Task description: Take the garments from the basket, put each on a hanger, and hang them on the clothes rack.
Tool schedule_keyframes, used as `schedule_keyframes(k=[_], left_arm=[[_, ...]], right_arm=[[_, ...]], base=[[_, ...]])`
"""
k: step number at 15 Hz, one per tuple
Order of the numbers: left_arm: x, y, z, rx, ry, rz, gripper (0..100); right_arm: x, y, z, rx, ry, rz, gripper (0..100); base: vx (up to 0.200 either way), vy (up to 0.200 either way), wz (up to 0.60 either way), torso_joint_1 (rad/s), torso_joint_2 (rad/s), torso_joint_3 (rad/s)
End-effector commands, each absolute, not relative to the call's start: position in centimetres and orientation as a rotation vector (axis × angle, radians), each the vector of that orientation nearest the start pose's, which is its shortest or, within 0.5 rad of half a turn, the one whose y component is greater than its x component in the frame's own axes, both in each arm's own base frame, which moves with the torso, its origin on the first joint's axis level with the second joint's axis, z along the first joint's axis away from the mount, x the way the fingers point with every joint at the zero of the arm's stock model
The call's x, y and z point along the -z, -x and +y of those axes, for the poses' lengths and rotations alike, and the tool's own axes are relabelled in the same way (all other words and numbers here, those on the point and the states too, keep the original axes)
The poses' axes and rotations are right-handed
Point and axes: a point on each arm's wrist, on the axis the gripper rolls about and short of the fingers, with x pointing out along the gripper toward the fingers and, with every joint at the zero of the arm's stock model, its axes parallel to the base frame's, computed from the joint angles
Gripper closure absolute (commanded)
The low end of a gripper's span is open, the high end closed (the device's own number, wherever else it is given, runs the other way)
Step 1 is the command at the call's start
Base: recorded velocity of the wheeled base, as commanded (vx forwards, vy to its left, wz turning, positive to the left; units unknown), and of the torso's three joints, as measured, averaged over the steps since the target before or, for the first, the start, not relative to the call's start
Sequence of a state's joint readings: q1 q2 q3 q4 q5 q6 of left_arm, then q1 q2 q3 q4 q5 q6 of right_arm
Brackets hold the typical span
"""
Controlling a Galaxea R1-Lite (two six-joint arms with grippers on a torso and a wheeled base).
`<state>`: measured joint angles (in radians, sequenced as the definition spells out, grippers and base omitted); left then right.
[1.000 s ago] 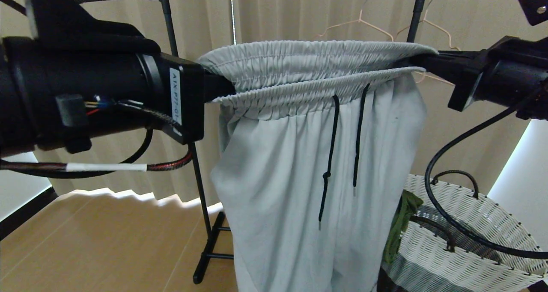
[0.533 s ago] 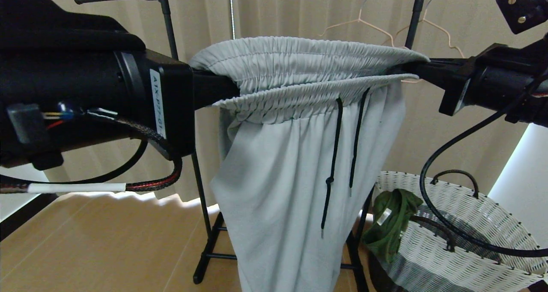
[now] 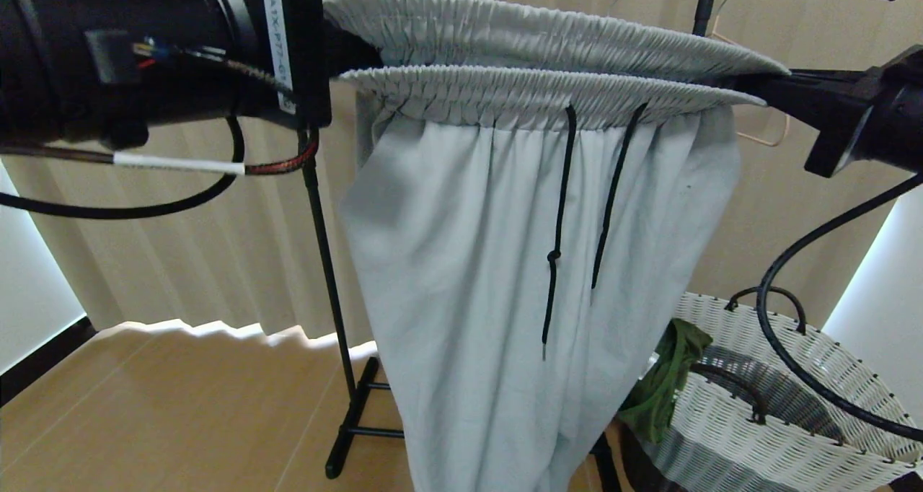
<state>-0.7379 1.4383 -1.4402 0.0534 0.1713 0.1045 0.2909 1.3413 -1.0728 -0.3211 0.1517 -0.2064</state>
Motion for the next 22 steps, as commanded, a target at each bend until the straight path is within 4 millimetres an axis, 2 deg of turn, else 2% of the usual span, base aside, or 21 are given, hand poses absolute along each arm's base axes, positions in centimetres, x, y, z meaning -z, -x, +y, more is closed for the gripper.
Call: schedule_keyframes(k=[1, 4, 9, 12, 15, 22], left_arm=[[-36.5, -20.1, -16.5, 0.533, -0.126, 0.035, 100], [-34.2, -20.6, -17.0, 0.537, -0.121, 0.122, 100], [-34.5, -20.2, -16.7, 0.535, -0.121, 0.111, 100], [-32.5, -19.8, -16.4, 0.540, -0.156, 0.174, 100], [-32.5, -19.6, -16.7, 0.553, -0.150, 0.166, 100], [-32.7, -18.9, -17.3, 0.584, -0.144, 0.137, 100]], right_arm=[[-33.3, -18.6, 5.7, -0.423, 0.199, -0.122, 100], [-31.7, -17.6, 5.4, -0.430, 0.203, -0.065, 100], [-31.5, -17.6, 5.5, -0.432, 0.204, -0.061, 100], [-30.9, -17.9, 5.7, -0.444, 0.206, -0.037, 100], [-30.6, -18.1, 6.7, -0.491, 0.207, -0.028, 100], [-29.8, -18.5, 7.1, -0.505, 0.209, -0.002, 100]], base=[[0.000, 0.000, 0.00, 0.000, 0.00, 0.000], [0.000, 0.000, 0.00, 0.000, 0.00, 0.000], [0.000, 0.000, 0.00, 0.000, 0.00, 0.000], [0.000, 0.000, 0.00, 0.000, 0.00, 0.000], [0.000, 0.000, 0.00, 0.000, 0.00, 0.000], [0.000, 0.000, 0.00, 0.000, 0.00, 0.000]])
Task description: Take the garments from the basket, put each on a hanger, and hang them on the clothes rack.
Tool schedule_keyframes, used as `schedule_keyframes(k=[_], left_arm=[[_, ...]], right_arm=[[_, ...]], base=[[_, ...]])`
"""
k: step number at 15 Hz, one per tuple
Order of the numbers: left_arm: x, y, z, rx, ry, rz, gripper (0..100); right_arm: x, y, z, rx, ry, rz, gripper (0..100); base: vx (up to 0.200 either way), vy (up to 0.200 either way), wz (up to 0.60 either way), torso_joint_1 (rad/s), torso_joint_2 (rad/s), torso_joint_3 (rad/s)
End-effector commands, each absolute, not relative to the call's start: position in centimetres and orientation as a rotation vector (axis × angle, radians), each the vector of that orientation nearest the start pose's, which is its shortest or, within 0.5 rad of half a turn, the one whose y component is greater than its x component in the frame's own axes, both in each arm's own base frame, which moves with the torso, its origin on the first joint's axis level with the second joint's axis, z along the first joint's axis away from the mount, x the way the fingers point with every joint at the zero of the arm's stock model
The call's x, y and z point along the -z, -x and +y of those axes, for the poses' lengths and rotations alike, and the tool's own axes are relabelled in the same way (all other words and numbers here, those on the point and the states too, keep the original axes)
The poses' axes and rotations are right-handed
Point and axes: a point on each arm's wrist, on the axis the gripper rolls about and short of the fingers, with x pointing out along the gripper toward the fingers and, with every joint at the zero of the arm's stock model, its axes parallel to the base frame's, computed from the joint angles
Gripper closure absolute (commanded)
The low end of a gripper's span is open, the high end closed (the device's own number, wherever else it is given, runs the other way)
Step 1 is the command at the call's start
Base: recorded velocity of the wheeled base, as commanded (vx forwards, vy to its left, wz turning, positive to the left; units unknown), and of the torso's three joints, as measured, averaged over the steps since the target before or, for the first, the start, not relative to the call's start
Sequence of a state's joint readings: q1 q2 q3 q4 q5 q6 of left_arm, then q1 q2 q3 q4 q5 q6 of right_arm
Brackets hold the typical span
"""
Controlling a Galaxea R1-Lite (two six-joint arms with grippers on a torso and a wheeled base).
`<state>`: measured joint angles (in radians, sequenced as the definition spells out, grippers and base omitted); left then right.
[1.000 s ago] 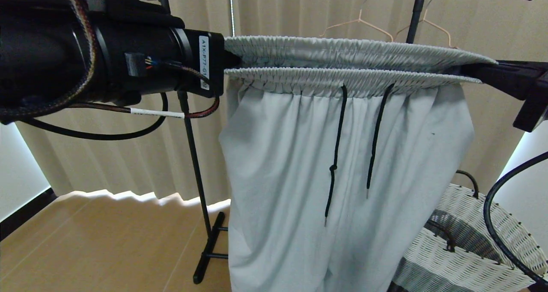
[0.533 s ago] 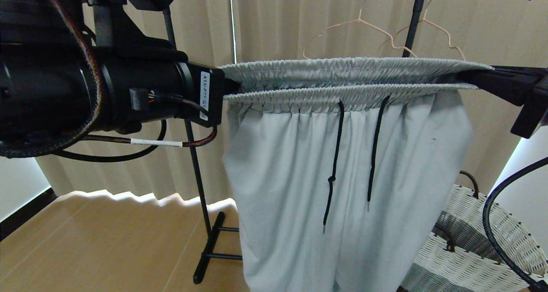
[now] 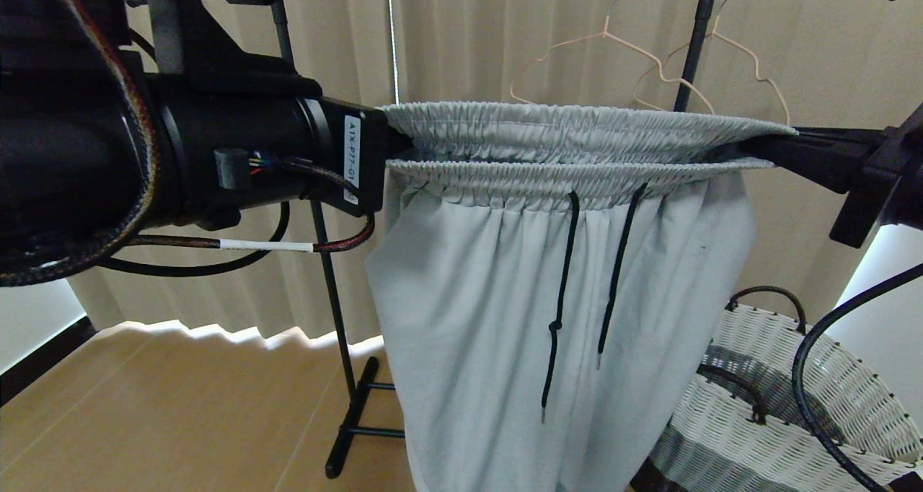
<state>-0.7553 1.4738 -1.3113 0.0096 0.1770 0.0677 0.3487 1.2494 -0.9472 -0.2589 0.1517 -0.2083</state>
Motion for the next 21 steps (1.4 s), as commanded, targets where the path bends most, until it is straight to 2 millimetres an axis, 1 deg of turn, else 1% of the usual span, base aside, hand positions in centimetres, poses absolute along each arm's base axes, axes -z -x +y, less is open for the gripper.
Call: schedule_keyframes(k=[1, 7, 9, 10, 13, 16, 17, 21], left_arm=[[-32.8, -18.8, -17.2, 0.584, -0.144, 0.136, 100], [-32.7, -18.9, -17.3, 0.584, -0.146, 0.134, 100], [-33.8, -18.8, -17.1, 0.582, -0.140, 0.097, 100], [-33.8, -18.7, -17.1, 0.582, -0.141, 0.097, 100], [-32.9, -18.8, -17.2, 0.583, -0.158, 0.124, 100], [-33.0, -18.8, -17.2, 0.583, -0.156, 0.120, 100], [-33.0, -18.8, -17.1, 0.583, -0.157, 0.121, 100], [-33.0, -18.9, -17.1, 0.581, -0.173, 0.116, 100]], right_arm=[[-29.9, -18.4, 7.1, -0.506, 0.209, -0.005, 100], [-29.9, -18.5, 7.1, -0.506, 0.209, -0.003, 100], [-30.1, -18.5, 7.1, -0.507, 0.208, -0.011, 100], [-30.0, -18.5, 7.1, -0.508, 0.209, -0.007, 100], [-29.6, -18.7, 7.2, -0.511, 0.210, 0.007, 100], [-29.7, -18.5, 7.2, -0.512, 0.210, 0.009, 100], [-29.7, -18.5, 7.2, -0.513, 0.211, 0.012, 0], [-29.1, -18.4, 7.2, -0.517, 0.212, 0.024, 0]], base=[[0.000, 0.000, 0.00, 0.000, 0.00, 0.000], [0.000, 0.000, 0.00, 0.000, 0.00, 0.000], [0.000, 0.000, 0.00, 0.000, 0.00, 0.000], [0.000, 0.000, 0.00, 0.000, 0.00, 0.000], [0.000, 0.000, 0.00, 0.000, 0.00, 0.000], [0.000, 0.000, 0.00, 0.000, 0.00, 0.000], [0.000, 0.000, 0.00, 0.000, 0.00, 0.000], [0.000, 0.000, 0.00, 0.000, 0.00, 0.000]])
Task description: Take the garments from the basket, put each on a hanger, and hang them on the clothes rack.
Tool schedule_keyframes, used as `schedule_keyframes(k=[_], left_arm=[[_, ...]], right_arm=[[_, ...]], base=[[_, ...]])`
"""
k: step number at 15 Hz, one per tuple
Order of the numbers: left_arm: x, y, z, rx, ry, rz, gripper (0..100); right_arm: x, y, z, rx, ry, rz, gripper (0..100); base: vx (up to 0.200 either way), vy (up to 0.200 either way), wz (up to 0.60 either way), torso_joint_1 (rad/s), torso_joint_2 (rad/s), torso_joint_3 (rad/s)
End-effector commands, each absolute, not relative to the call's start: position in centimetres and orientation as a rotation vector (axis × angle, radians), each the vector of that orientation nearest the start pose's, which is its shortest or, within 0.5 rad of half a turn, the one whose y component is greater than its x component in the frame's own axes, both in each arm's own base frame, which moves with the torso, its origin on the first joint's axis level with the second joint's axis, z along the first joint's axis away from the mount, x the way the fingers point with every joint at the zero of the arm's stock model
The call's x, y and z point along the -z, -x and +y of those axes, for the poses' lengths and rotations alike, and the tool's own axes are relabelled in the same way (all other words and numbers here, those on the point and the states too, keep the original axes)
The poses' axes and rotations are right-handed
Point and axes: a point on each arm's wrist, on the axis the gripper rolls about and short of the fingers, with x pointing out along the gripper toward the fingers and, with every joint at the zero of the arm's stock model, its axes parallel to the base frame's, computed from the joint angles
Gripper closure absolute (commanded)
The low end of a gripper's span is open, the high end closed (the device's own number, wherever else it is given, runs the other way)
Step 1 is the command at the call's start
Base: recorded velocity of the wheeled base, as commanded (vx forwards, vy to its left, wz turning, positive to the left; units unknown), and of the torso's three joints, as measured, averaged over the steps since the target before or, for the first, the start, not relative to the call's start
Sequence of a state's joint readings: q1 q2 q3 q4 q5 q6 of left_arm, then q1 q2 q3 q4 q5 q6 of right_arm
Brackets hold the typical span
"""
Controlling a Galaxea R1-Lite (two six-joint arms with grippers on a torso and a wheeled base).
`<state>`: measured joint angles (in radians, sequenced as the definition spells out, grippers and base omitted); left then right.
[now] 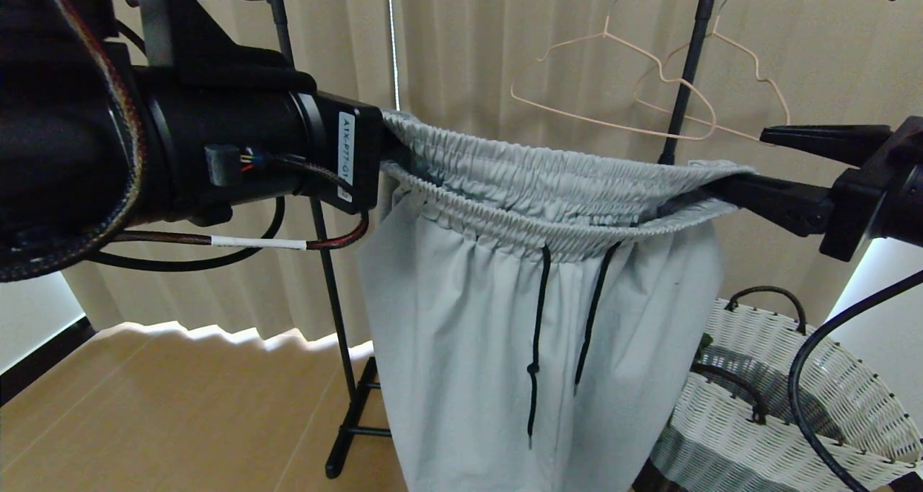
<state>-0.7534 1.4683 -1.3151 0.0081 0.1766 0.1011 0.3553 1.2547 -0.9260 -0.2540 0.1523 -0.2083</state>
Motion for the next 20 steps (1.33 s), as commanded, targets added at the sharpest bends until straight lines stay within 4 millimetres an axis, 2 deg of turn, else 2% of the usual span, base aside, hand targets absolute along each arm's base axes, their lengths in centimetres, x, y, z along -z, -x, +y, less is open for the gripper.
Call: schedule_keyframes(k=[1, 3, 7, 15, 20], left_arm=[[-33.0, -18.9, -17.0, 0.579, -0.179, 0.116, 100], [-32.9, -19.2, -16.9, 0.567, -0.182, 0.120, 100], [-32.9, -20.6, -15.5, 0.489, -0.165, 0.097, 100], [-32.1, -21.0, -12.9, 0.397, -0.169, 0.128, 100], [-32.2, -21.3, -13.0, 0.397, -0.166, 0.113, 100]], right_arm=[[-29.0, -18.3, 7.2, -0.524, 0.210, 0.023, 0], [-28.8, -17.6, 7.4, -0.545, 0.205, 0.019, 0], [-29.2, -16.3, 7.4, -0.616, 0.196, -0.051, 0], [-29.4, -15.0, 6.9, -0.639, 0.190, -0.078, 0], [-28.7, -14.5, 6.9, -0.700, 0.190, -0.087, 0]], base=[[0.000, 0.000, 0.00, 0.000, 0.00, 0.000], [0.000, 0.000, 0.00, 0.000, 0.00, 0.000], [0.000, 0.000, 0.00, 0.000, 0.00, 0.000], [0.000, 0.000, 0.00, 0.000, 0.00, 0.000], [0.000, 0.000, 0.00, 0.000, 0.00, 0.000]])
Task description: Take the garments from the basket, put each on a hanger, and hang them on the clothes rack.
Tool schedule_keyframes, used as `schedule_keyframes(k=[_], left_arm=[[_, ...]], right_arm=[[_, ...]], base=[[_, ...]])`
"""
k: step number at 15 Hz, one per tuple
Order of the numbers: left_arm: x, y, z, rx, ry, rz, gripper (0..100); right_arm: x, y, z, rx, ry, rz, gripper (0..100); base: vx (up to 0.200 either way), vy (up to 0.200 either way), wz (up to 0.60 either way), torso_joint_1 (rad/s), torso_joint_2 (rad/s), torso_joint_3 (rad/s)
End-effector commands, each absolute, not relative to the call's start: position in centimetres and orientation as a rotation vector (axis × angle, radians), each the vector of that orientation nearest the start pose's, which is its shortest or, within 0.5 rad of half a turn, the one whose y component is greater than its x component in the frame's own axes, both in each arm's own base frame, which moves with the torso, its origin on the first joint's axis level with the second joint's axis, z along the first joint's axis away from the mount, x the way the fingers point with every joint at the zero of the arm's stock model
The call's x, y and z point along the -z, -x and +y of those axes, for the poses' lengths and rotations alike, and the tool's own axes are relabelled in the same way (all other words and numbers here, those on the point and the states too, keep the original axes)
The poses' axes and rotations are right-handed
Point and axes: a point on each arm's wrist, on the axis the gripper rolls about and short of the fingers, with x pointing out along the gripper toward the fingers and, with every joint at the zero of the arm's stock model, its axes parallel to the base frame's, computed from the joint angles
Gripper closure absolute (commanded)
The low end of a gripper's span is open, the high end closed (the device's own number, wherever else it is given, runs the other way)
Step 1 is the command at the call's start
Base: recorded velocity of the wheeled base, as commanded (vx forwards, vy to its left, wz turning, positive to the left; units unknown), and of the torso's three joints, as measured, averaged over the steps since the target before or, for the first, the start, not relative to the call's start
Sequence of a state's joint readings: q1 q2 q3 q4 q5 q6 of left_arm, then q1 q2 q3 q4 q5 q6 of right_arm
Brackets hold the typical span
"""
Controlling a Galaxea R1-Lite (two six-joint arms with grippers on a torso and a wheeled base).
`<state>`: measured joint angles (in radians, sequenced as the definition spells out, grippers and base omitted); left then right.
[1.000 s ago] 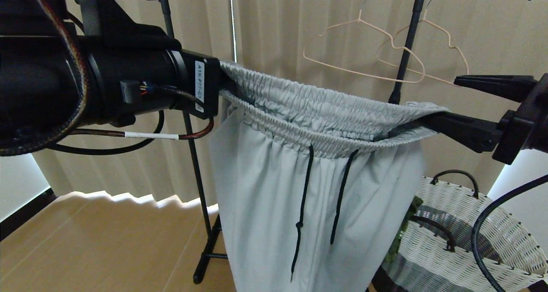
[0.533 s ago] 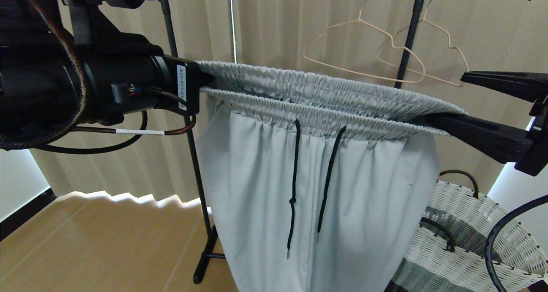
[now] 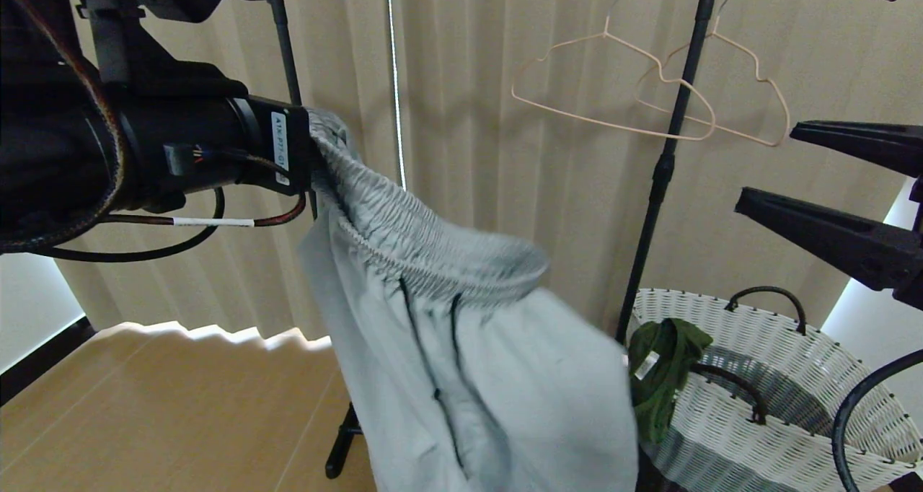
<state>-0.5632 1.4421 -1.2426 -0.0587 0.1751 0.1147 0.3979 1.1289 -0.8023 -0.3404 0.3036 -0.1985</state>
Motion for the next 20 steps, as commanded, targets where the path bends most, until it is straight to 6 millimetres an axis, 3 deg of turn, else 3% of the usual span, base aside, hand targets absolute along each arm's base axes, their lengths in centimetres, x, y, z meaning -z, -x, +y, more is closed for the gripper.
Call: schedule_keyframes(k=[1, 5, 8, 11, 15, 20], left_arm=[[-32.2, -21.4, -13.0, 0.395, -0.162, 0.108, 100], [-32.0, -21.7, -12.6, 0.371, -0.163, 0.120, 100], [-32.1, -19.9, -10.4, 0.332, -0.157, 0.108, 100], [-31.1, -18.1, -8.1, 0.277, -0.154, 0.121, 100], [-29.9, -15.4, -6.6, 0.349, -0.143, 0.119, 100], [-29.2, -15.4, -6.0, 0.322, -0.140, 0.130, 100]], right_arm=[[-28.6, -14.2, 6.8, -0.711, 0.190, -0.087, 0], [-28.6, -13.7, 6.4, -0.724, 0.197, -0.094, 0], [-27.1, -14.5, 4.3, -0.477, 0.209, 0.060, 0], [-25.6, -14.6, 3.4, -0.280, 0.237, 0.128, 0], [-24.7, -13.7, 2.5, -0.177, 0.320, 0.111, 0], [-24.1, -13.1, 2.1, -0.147, 0.260, 0.007, 0]], base=[[0.000, 0.000, 0.00, 0.000, 0.00, 0.000], [0.000, 0.000, 0.00, 0.000, 0.00, 0.000], [0.000, 0.000, 0.00, 0.000, 0.00, 0.000], [0.000, 0.000, 0.00, 0.000, 0.00, 0.000], [0.000, 0.000, 0.00, 0.000, 0.00, 0.000], [0.000, 0.000, 0.00, 0.000, 0.00, 0.000]])
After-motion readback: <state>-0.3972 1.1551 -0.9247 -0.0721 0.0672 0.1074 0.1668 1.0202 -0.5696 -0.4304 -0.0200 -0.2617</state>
